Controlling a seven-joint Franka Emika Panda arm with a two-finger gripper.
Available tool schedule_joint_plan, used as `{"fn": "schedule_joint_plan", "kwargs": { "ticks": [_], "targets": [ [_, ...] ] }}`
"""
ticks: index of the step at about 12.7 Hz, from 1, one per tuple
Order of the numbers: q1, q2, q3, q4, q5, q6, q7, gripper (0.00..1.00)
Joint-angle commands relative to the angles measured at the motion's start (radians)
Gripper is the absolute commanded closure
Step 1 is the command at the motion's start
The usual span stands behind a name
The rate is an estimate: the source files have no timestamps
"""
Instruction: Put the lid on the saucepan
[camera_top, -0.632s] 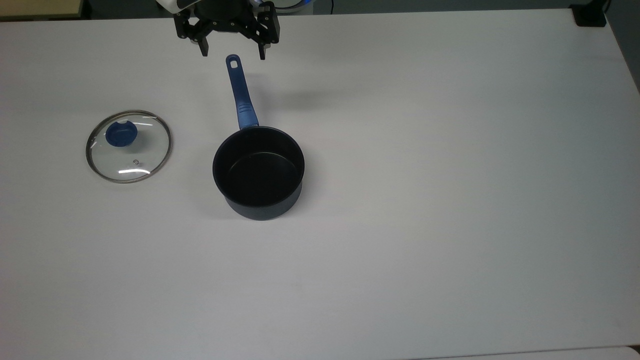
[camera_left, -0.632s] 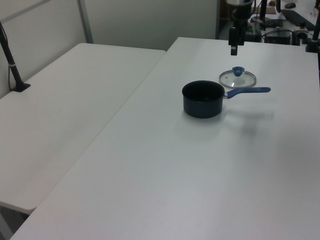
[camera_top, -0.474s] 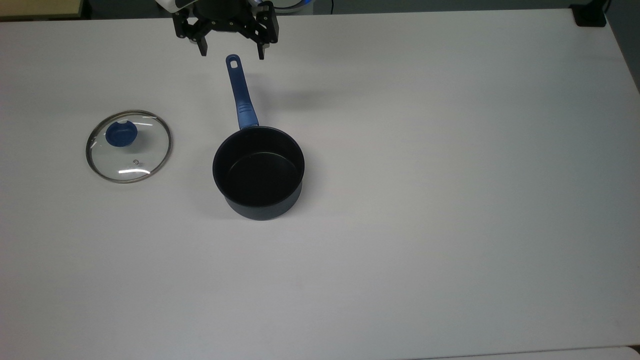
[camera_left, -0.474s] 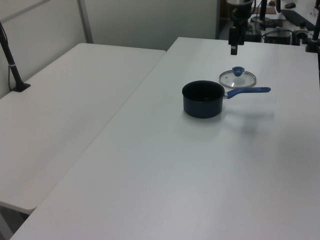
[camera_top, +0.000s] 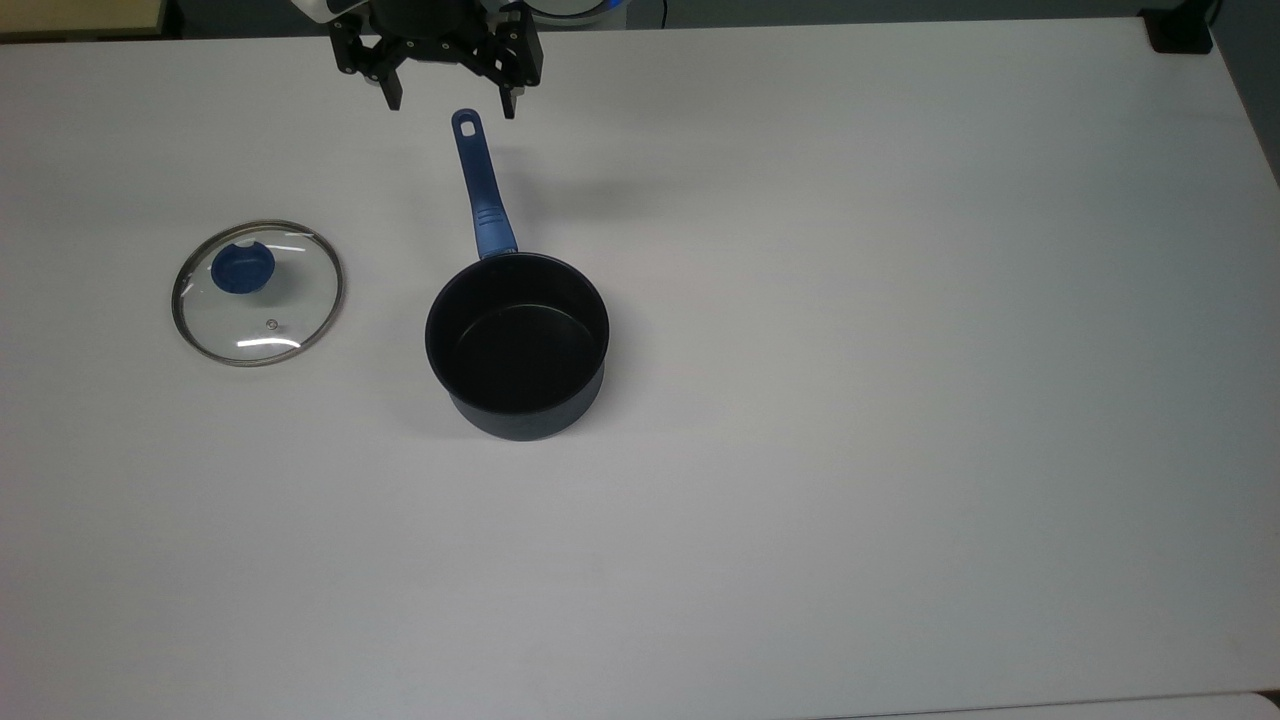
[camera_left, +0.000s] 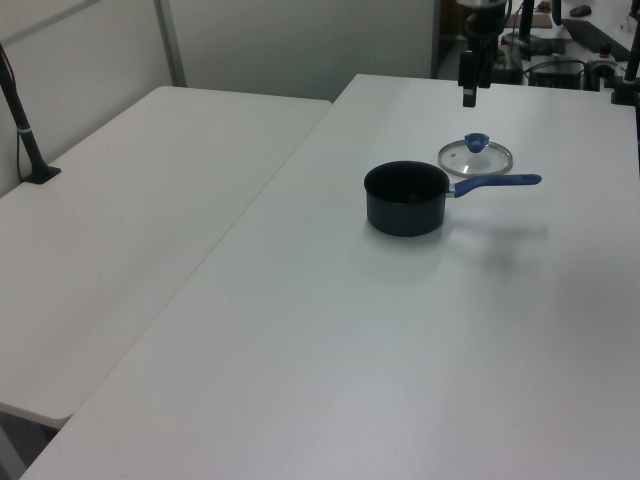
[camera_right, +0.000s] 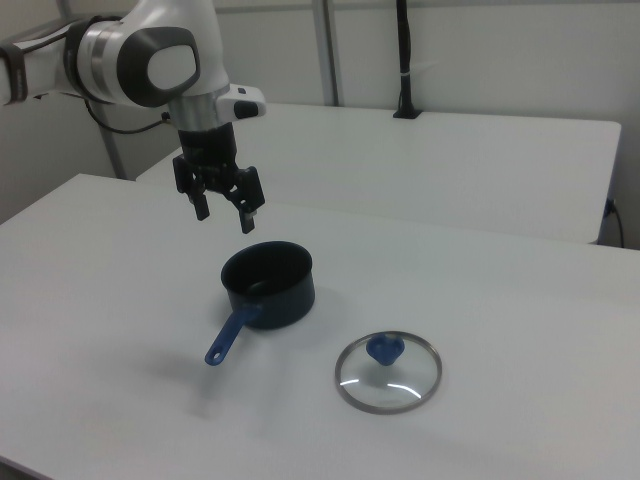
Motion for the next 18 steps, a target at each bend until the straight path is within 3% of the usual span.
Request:
{"fn": "schedule_joint_plan", "kwargs": {
  "ticks": [1,12,18],
  "targets": [
    [0.009,-0.01,-0.003,-0.001,0.019,-0.023,-0.002,0.0],
    [-0.015,0.062,-0.014,0.033,0.013,0.048,-0.026,0.0],
    [-0.079,0.179,-0.182,0.023,0.014,0.165,-0.244,0.0]
  ]
}}
